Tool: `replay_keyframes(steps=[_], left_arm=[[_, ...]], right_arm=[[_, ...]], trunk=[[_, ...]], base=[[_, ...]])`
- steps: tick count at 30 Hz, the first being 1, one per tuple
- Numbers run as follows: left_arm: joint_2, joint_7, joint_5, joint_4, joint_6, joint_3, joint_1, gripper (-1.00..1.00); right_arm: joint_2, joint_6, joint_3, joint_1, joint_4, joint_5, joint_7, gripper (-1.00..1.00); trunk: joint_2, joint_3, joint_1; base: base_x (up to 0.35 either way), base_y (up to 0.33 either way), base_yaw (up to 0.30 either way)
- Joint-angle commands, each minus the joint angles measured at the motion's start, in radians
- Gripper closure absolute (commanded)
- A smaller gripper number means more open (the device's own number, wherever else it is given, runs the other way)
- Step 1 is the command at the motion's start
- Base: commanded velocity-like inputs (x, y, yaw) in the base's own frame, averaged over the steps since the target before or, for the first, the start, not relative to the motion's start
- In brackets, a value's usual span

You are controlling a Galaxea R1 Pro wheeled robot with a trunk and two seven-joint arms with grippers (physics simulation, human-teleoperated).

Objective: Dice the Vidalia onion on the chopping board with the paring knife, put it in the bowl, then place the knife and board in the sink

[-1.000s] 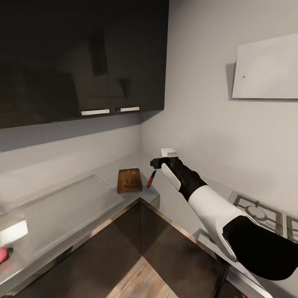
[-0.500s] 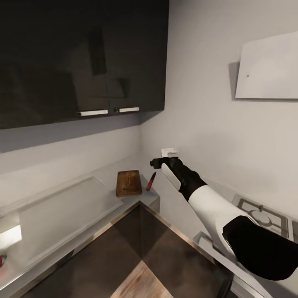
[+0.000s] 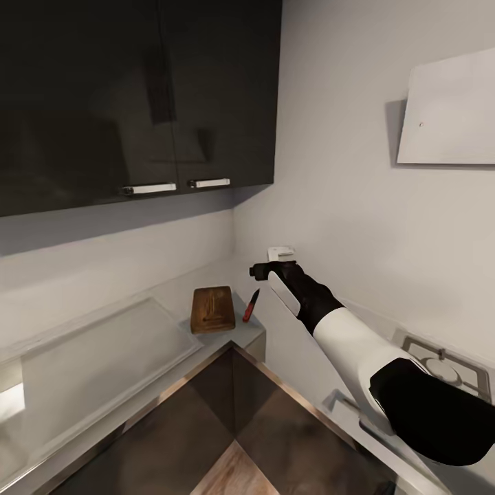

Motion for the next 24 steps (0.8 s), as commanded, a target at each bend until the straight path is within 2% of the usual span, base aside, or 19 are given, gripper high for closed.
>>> replay_keyframes(steps=[1,11,24], left_arm=[[0.000,-0.005,0.010,0.000,0.003,0.002,0.000,-1.00],[0.000,-0.005,0.010,0.000,0.003,0.001,0.000,-1.00],[-0.001,-0.005,0.010,0.000,0.003,0.001,0.000,-1.00]], right_arm=[[0.000,0.001,0.004,-0.001,0.000,-0.010,-0.009,-1.00],[0.000,0.001,0.004,-0.001,0.000,-0.008,-0.010,-1.00],[0.000,0.001,0.004,-0.001,0.000,-0.008,-0.011,-1.00]], trunk=[[0.000,0.000,0.001],[0.000,0.000,0.001],[0.000,0.000,0.001]], base=[[0.132,0.000,0.000],[0.165,0.068,0.000],[0.228,0.134,0.000]])
